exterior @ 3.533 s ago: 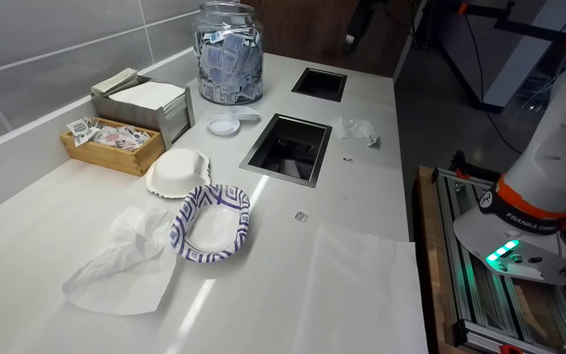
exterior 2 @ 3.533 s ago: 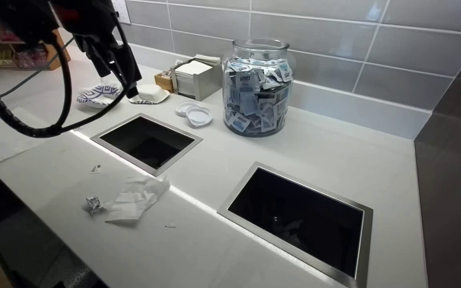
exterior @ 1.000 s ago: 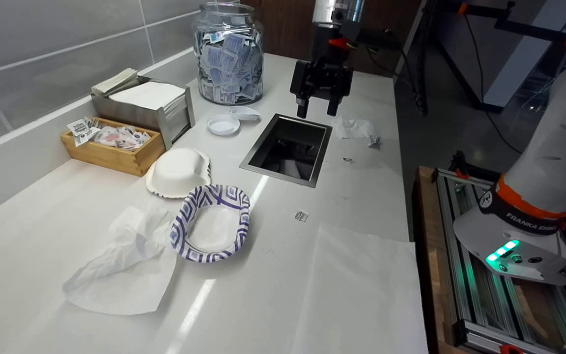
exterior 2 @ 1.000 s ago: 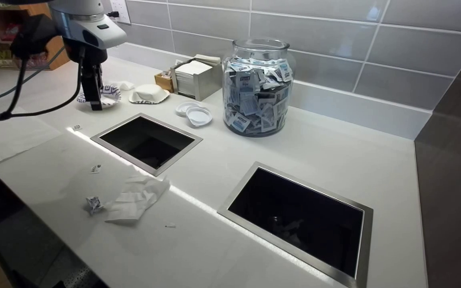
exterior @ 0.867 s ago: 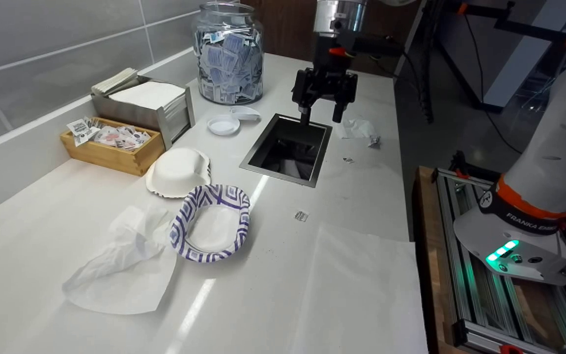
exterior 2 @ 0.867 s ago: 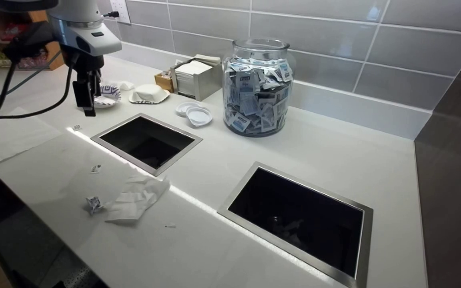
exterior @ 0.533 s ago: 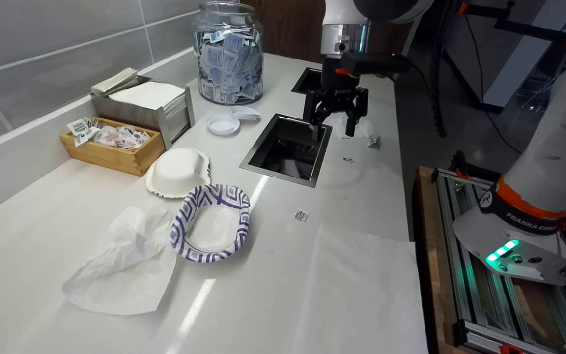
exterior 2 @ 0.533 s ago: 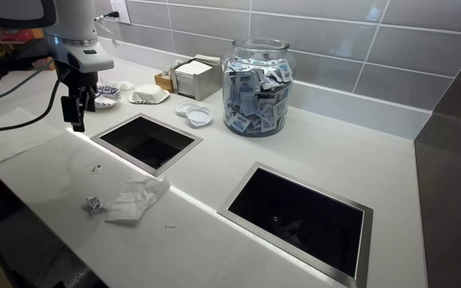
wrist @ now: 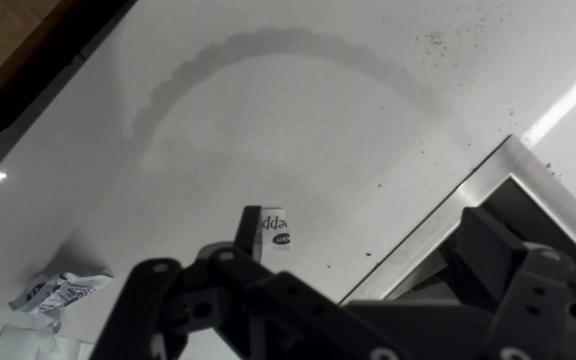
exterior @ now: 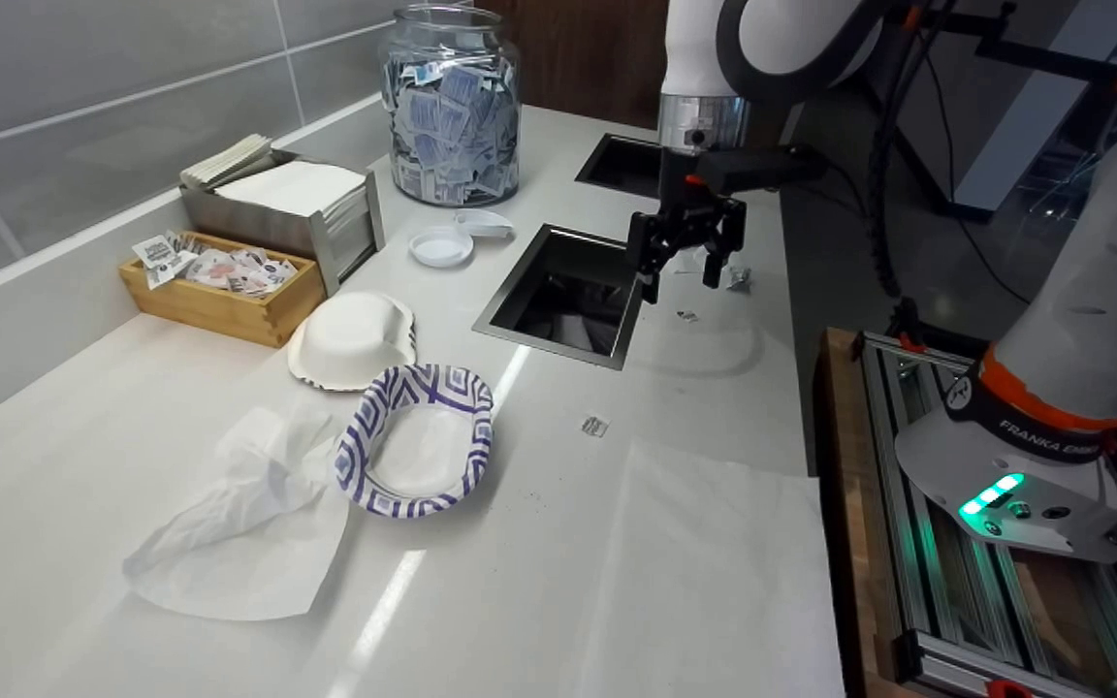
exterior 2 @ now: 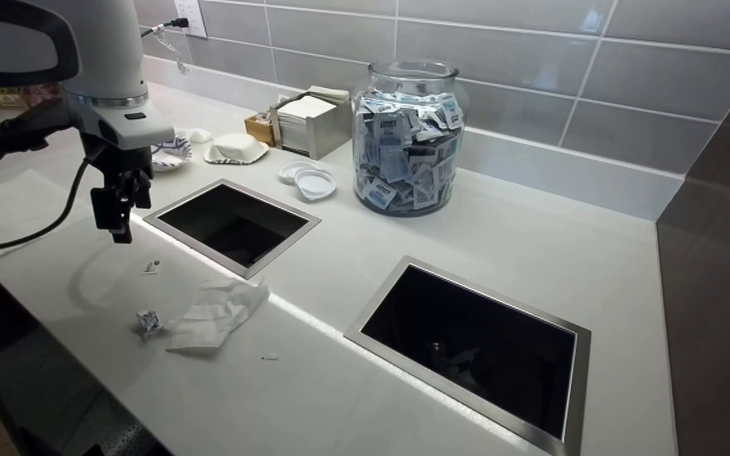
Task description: Put one piece of paper in the left bin
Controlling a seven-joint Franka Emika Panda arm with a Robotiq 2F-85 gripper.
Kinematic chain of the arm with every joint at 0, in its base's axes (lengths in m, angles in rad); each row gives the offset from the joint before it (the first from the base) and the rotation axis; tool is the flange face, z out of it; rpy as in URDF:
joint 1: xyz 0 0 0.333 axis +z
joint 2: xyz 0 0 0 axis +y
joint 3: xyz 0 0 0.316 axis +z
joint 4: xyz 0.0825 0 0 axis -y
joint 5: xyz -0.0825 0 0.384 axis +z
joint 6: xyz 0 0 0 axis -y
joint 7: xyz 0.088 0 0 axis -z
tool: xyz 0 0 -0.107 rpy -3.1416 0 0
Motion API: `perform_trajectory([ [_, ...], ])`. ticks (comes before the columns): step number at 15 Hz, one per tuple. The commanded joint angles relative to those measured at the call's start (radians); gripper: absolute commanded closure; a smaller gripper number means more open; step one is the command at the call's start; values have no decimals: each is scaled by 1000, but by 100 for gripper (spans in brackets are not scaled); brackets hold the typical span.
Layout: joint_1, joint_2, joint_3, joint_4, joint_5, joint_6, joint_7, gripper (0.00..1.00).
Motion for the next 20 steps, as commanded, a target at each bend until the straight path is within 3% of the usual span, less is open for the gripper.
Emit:
perform_trajectory([
  [1,-27,-2,2,-47,-56,92,20,0],
  [10,-41,26,-11,-90,-50,135,-12,0],
  [20,-73,75,-23,-89,-139,221,6,0],
])
